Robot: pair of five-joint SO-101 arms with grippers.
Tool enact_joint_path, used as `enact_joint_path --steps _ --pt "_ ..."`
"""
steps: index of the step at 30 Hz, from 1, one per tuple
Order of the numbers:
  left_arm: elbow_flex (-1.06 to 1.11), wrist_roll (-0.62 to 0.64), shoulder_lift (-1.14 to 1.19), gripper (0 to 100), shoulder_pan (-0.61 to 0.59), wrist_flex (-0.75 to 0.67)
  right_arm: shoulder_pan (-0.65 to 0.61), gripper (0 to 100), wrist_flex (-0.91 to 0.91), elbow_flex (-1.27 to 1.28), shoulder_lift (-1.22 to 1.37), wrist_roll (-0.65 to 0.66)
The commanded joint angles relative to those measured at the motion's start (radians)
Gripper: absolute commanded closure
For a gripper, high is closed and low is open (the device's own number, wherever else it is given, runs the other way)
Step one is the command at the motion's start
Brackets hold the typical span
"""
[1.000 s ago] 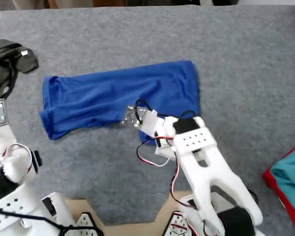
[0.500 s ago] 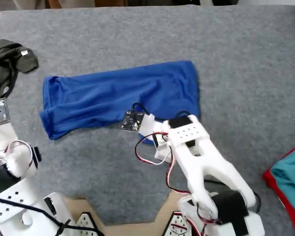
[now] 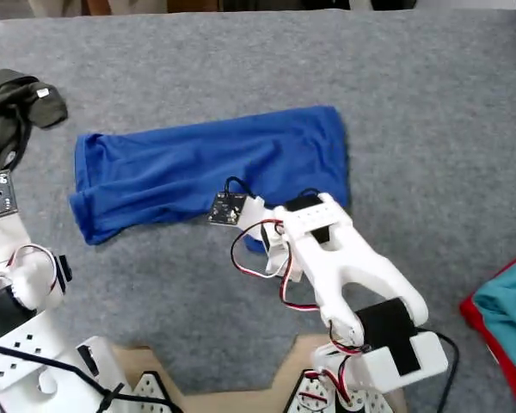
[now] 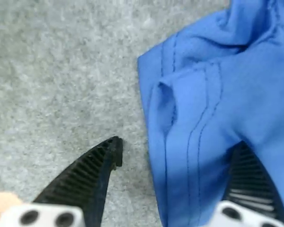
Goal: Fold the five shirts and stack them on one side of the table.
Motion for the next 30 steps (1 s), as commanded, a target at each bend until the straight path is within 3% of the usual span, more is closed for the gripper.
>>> enact_joint_path --steps 1,6,12,22,30 --pt "-0.003 -0.008 0.001 85 -0.002 -0.009 -0.001 75.4 -0.008 -0.064 0.047 0.009" --pt "-0.003 -0.008 0.001 85 -0.003 -0.009 0.051 86.8 -0.008 -0.093 0.070 0.009" --pt "-0.003 -0.040 0.001 85 -0.008 -0.008 0.107 87.1 0.057 -0.165 0.054 0.009" --pt "-0.003 -0.048 0.001 85 -0.009 -0.006 0.105 87.1 0.192 -0.386 -0.058 0.009" --pt "-0.006 -0.049 -0.004 85 -0.011 0.008 0.102 86.8 0.236 -0.479 -0.001 0.009"
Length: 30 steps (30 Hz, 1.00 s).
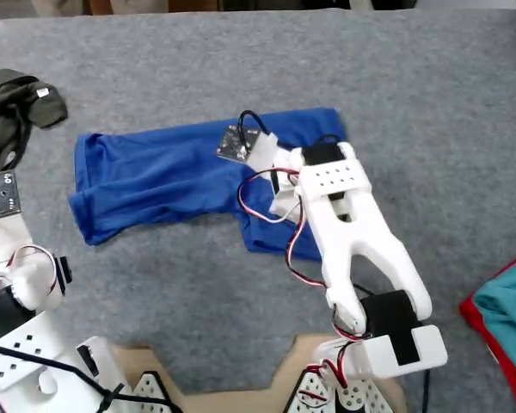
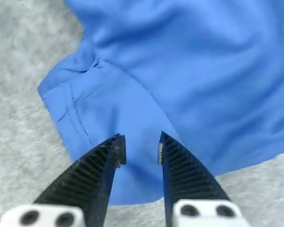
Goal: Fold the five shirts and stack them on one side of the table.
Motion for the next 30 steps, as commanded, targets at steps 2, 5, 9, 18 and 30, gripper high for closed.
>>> enact_joint_path --steps 2,5,9,18,30 --pt "-0.006 -0.005 -0.007 85 -0.008 0.028 0.007 86.6 0.091 -0.054 0.001 0.009" --pt "-0.005 -0.005 -0.007 85 -0.005 0.051 0.007 78.8 0.189 -0.054 0.001 0.009" --pt "-0.003 -0.005 -0.007 85 -0.003 0.049 0.005 66.3 0.296 -0.054 0.007 0.087" --pt "-0.003 -0.005 -0.007 85 -0.002 0.048 -0.056 74.5 0.126 0.110 0.008 0.147" --pt "-0.003 -0.005 -0.005 85 -0.002 0.048 -0.059 75.0 0.025 0.254 0.010 0.149"
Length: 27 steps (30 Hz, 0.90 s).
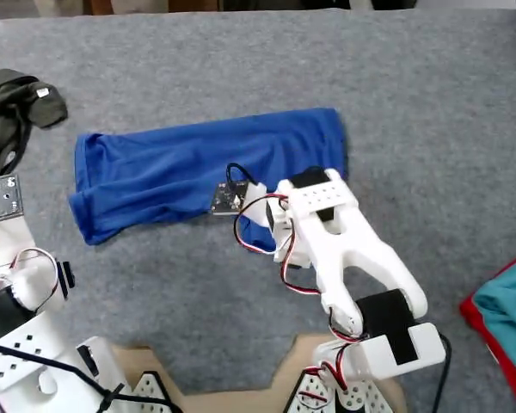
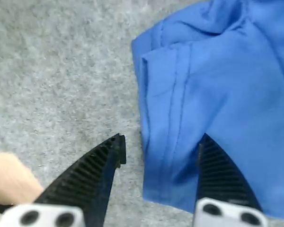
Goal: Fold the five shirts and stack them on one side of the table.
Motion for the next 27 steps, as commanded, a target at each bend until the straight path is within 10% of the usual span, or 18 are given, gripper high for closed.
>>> enact_joint_path --steps 1,27 --pt "-0.003 -0.005 -0.005 85 -0.002 0.002 -0.013 75.0 -0.023 0.013 0.002 0.009" --pt "-0.002 -0.005 -0.002 85 -0.002 0.006 0.084 99.3 -0.012 -0.315 0.294 0.037"
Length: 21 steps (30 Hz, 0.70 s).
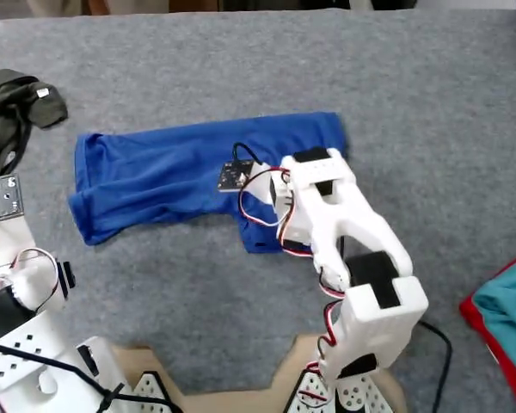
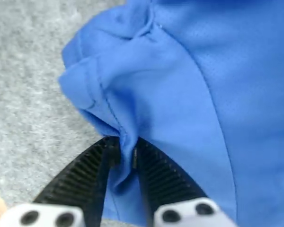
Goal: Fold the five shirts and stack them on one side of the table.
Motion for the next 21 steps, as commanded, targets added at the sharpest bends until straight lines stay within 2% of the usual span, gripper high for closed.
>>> enact_joint_path --steps 1,8,13,21 --pt "-0.003 -0.005 -0.002 85 -0.002 0.006 0.016 99.3 0.011 -0.076 0.010 -0.006" --pt "-0.003 -0.005 -0.002 85 -0.002 0.006 0.021 99.3 0.140 -0.343 -0.012 -0.006" --pt "-0.003 -0.005 -0.001 85 -0.002 0.005 0.019 99.3 0.155 -0.516 0.018 0.000" --pt "-0.005 -0.006 -0.002 85 -0.002 0.008 0.024 99.3 0.160 -0.819 0.229 0.044"
